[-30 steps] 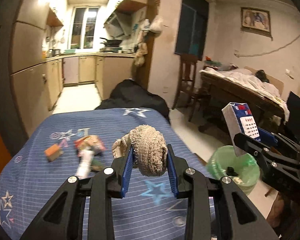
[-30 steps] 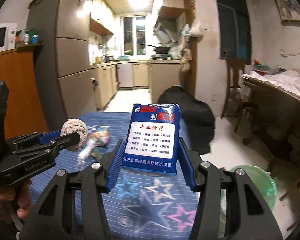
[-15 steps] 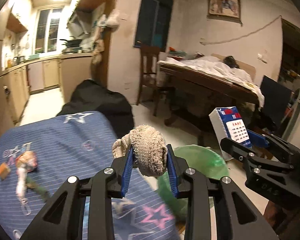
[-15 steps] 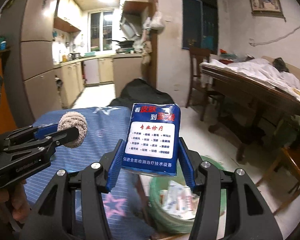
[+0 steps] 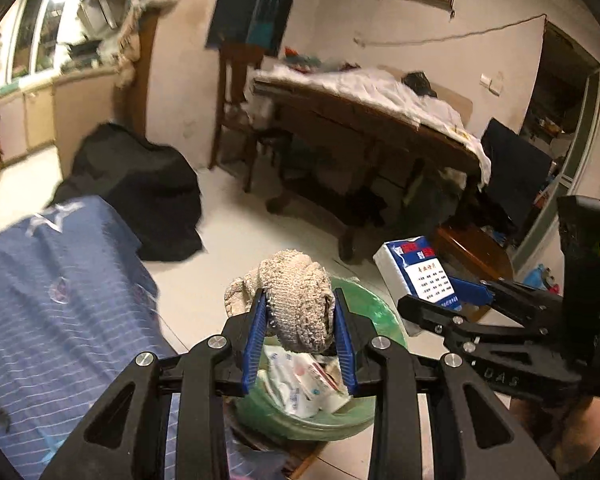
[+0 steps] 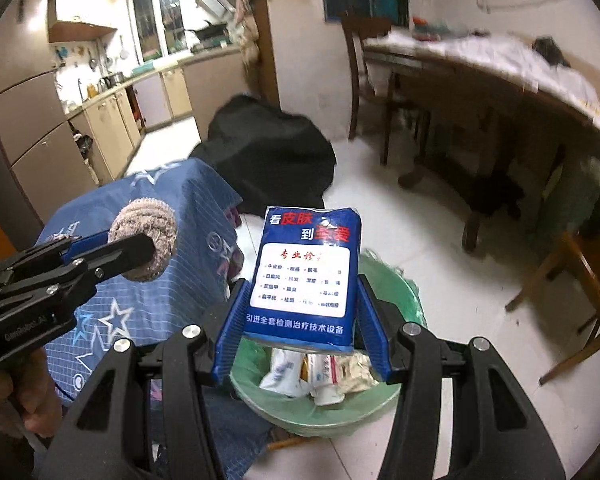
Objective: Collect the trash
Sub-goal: 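Carry the twine ball and blue box over the bin and release both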
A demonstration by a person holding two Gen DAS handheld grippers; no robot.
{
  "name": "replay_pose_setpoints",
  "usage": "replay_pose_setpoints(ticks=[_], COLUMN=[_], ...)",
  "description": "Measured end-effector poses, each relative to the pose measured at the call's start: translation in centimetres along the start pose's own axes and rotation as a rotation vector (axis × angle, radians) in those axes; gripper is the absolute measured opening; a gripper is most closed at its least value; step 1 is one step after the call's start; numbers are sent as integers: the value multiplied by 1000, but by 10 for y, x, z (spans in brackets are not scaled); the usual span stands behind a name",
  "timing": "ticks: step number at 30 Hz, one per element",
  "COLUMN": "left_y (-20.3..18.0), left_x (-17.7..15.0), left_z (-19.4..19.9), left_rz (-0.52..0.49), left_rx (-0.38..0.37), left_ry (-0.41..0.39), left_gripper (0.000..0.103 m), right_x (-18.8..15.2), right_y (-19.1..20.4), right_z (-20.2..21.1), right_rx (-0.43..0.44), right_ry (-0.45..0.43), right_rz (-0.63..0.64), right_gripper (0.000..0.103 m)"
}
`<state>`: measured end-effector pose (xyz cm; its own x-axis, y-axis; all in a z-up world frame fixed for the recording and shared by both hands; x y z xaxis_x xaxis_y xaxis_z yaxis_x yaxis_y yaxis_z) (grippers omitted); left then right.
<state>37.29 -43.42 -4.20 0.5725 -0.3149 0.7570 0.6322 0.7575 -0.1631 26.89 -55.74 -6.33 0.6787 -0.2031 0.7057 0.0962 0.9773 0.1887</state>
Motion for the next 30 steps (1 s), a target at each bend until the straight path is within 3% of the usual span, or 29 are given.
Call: replay_pose_setpoints(ticks=[13, 30], left_y=[2, -8], left_x=[-11, -26], left_z=[-99, -137], left_rz=[1, -25], left_rx=[-4, 0], left_ry=[147, 205], left_gripper=[33, 33], right_x=[-5, -10], right_y=[-38, -56], right_z=[-45, -58], right_rx=[27, 35], right_ry=[165, 186], right_rz=[-56, -80], right_gripper=[50, 52])
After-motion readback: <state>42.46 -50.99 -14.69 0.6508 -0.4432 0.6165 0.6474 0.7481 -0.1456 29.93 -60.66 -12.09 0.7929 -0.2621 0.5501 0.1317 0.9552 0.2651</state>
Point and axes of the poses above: each gripper's, at about its wrist camera, not at the fingertips, and z roughly against the way its jaws point, y to its left, x to its top, the point moved 2 cm from there along -z, roughly the way its jaws point, and after that the axes turned 7 degrees about x, right-handed, at the moved point
